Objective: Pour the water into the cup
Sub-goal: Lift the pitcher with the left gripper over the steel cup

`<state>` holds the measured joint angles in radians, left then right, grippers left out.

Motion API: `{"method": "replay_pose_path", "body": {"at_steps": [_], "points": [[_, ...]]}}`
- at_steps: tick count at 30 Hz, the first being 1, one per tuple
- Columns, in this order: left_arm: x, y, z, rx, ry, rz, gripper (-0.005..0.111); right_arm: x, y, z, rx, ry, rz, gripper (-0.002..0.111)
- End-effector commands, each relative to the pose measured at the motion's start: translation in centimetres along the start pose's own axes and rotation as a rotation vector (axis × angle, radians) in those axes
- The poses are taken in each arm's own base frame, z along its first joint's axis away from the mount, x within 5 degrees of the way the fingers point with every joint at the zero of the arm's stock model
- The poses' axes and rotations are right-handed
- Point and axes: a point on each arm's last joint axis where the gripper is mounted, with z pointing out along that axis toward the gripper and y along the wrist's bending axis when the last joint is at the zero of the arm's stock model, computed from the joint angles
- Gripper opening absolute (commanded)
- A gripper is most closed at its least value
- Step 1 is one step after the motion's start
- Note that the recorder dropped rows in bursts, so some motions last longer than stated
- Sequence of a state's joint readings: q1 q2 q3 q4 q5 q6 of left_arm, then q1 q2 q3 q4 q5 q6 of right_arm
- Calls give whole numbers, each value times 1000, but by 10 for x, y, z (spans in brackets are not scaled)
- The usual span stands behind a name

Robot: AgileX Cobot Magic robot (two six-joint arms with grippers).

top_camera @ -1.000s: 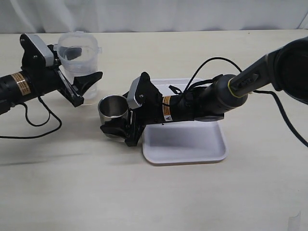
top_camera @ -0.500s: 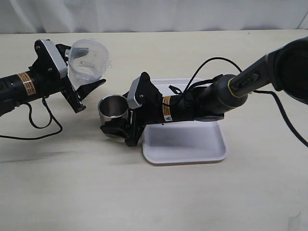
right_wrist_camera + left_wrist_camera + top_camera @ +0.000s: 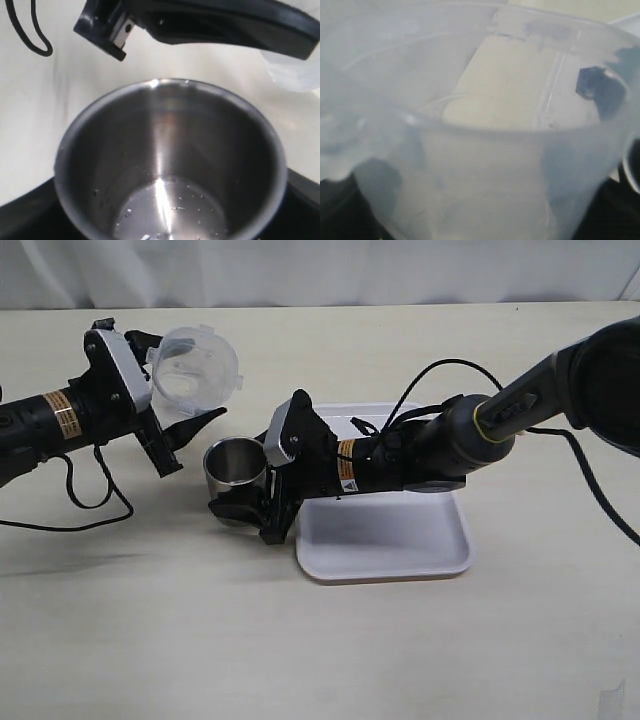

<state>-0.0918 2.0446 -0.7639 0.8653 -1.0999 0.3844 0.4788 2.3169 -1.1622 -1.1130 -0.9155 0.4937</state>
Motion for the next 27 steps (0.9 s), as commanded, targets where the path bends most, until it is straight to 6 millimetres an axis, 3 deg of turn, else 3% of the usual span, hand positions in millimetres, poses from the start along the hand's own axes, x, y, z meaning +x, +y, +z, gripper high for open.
{"method": "replay_pose_path", "body": {"at_steps": [1, 27], "points": [[-6, 5, 2, -37, -55, 74, 0, -4, 0, -1, 3, -3, -5, 4], [-9, 8, 3, -70, -74, 491, 0, -4, 0, -1, 3, -3, -5, 4]]}}
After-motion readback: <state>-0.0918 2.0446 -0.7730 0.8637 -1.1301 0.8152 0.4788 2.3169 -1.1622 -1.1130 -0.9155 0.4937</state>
